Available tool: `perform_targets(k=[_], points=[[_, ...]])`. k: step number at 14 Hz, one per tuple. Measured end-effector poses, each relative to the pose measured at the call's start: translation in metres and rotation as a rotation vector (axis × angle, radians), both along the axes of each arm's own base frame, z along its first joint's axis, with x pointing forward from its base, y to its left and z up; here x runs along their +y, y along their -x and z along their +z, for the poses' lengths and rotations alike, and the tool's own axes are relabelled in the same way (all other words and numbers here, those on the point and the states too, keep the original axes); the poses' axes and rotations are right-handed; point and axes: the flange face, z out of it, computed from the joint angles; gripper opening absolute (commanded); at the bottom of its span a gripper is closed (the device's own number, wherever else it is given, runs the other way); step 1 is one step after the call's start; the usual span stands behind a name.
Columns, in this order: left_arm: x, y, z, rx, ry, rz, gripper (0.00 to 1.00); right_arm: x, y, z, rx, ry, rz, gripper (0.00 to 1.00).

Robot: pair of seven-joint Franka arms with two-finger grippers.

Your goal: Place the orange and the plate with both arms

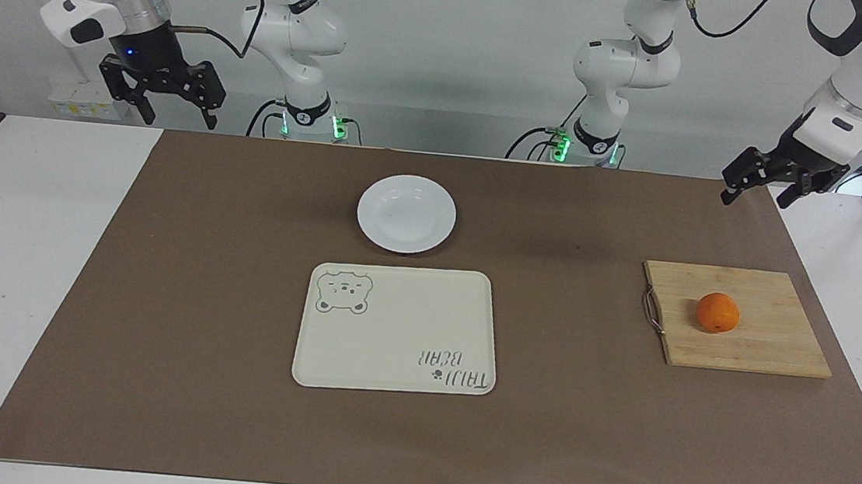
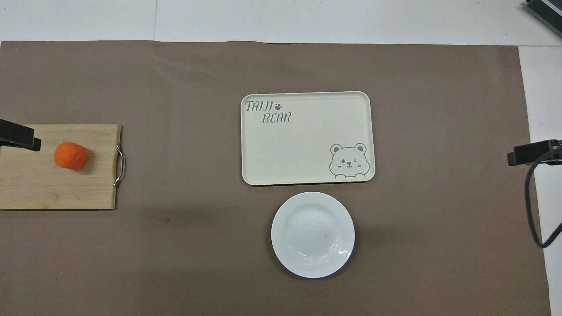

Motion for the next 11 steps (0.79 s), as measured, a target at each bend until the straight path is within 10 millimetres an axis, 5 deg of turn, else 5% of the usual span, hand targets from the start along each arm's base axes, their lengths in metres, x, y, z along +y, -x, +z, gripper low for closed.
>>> perform_targets(k=[4,11], points=[[0.043,-0.005,-0.033,-0.014,0.002,-0.040,1.00,0.000,0.000,0.000,0.000,0.000,0.000,1.00],[0.077,-0.006,-0.093,-0.031,0.001,-0.138,1.00,0.000,0.000,0.000,0.000,0.000,0.000,1.00]])
